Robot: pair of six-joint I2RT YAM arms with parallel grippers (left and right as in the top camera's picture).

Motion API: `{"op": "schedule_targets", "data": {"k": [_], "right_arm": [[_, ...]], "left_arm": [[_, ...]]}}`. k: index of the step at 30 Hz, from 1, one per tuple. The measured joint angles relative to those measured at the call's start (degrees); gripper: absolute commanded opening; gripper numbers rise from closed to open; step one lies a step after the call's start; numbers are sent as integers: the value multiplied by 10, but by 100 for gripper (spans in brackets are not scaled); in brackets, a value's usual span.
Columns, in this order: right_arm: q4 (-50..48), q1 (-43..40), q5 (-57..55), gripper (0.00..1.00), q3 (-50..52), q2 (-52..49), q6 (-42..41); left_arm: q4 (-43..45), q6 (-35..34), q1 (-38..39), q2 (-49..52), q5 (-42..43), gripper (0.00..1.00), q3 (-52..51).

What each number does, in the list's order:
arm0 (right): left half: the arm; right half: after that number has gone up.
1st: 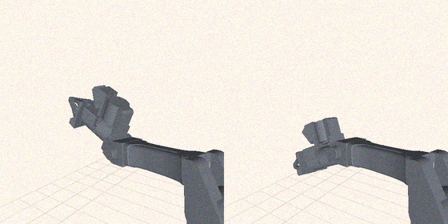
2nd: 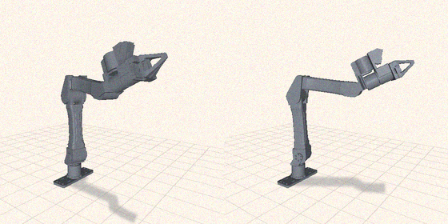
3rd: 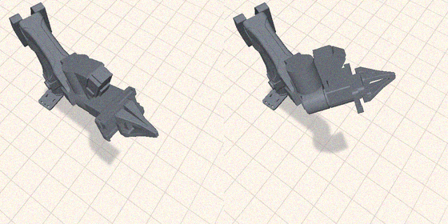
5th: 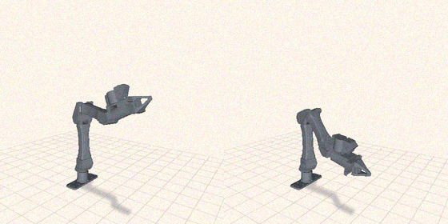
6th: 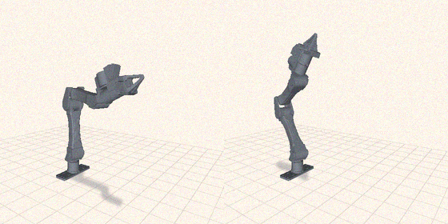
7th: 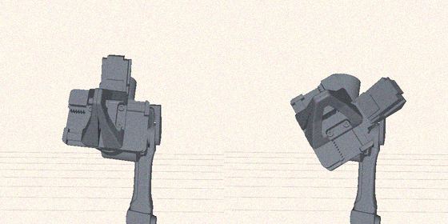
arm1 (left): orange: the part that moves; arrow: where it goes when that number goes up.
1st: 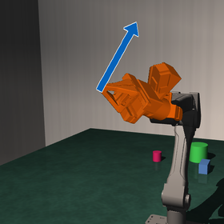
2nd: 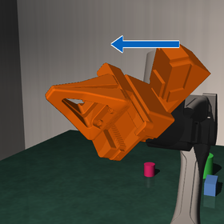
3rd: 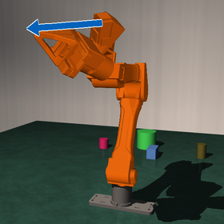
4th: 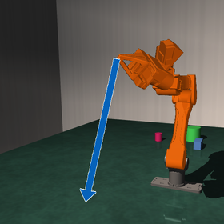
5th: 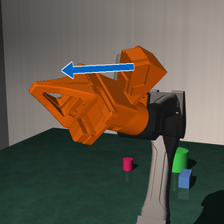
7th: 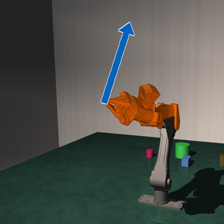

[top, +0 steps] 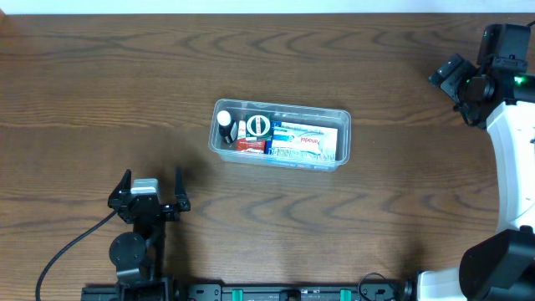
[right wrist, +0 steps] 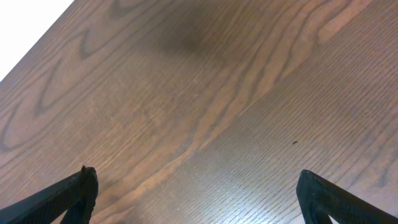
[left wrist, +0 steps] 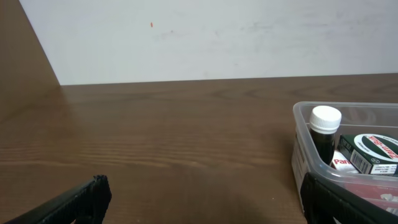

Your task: Pack container

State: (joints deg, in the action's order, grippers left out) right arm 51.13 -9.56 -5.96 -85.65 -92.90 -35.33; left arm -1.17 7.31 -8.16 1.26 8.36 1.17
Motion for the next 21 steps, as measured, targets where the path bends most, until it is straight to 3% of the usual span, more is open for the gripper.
{"op": "schedule_targets", "data": {"k": [13,21], "right_arm": [[7,0,-3,99,0,2,7],[-13,6,2,99,22,110,118]], "left_arm": [[0,0,0,0,0,98,0],[0,0,0,0,0,98,0]]}}
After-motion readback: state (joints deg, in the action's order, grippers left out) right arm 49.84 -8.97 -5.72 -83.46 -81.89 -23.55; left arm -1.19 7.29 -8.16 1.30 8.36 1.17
